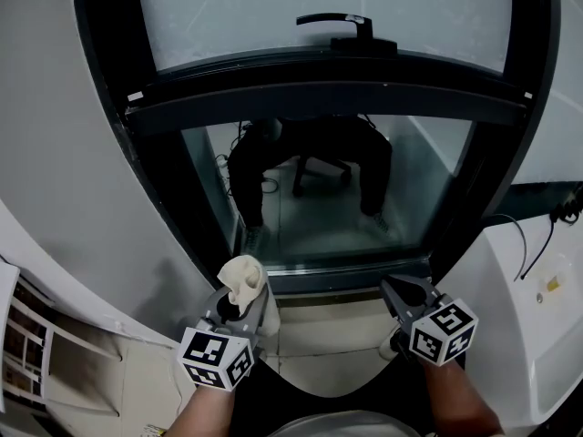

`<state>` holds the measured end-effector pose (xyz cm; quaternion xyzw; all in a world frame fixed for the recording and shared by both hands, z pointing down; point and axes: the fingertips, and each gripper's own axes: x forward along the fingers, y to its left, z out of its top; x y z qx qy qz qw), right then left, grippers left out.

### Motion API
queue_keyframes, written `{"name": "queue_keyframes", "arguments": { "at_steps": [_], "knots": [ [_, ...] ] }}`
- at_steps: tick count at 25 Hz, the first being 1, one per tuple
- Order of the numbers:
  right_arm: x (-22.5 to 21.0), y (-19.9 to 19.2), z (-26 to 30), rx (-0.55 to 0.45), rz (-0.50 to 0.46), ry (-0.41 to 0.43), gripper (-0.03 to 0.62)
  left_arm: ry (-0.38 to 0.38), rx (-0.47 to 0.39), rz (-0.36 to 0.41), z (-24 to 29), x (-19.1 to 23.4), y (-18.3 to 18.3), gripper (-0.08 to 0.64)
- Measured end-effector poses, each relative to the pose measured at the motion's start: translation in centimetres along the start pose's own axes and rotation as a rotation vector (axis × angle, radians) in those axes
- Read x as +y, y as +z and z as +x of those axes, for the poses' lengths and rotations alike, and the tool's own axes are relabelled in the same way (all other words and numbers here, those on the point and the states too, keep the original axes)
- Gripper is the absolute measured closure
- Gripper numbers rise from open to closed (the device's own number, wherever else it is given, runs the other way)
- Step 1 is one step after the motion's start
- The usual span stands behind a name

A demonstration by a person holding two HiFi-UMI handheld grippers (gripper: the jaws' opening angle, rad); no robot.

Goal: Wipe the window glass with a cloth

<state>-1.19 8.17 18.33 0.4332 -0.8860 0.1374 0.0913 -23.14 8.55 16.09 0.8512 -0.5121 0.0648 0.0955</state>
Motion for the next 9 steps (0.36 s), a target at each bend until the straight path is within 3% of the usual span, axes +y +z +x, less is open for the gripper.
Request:
{"name": "queue_keyframes", "arguments": {
  "at_steps": [9],
  "knots": [
    [0.47,-0.1,0.55,0.006,0.003,0.004,0.592,-0.001,0.001,-0.012,0.24,0.23,-0.43,0.451]
  ]
}}
